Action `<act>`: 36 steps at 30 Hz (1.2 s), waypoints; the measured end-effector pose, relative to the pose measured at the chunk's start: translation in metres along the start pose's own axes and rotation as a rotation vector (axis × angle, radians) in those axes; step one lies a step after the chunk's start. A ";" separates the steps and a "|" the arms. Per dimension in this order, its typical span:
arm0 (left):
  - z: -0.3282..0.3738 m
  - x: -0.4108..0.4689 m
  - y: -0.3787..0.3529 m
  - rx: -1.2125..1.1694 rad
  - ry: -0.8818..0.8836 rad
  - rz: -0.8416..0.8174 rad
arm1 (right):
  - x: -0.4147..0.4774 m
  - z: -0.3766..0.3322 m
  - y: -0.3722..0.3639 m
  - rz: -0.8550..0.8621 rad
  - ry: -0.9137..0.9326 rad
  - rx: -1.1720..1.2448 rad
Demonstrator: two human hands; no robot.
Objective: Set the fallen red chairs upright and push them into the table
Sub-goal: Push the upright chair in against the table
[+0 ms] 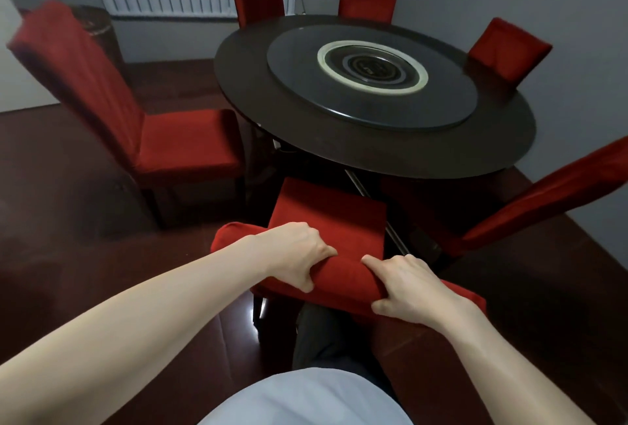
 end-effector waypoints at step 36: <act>-0.089 0.155 -0.006 -0.077 0.185 0.200 | 0.122 0.147 0.008 0.327 -0.125 0.016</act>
Point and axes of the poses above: each hand's wrist, its own x-axis towards the middle knuckle, its own y-axis out of the back of the hand, z = x × y, the point moved 1 cm from there along x, towards the middle knuckle
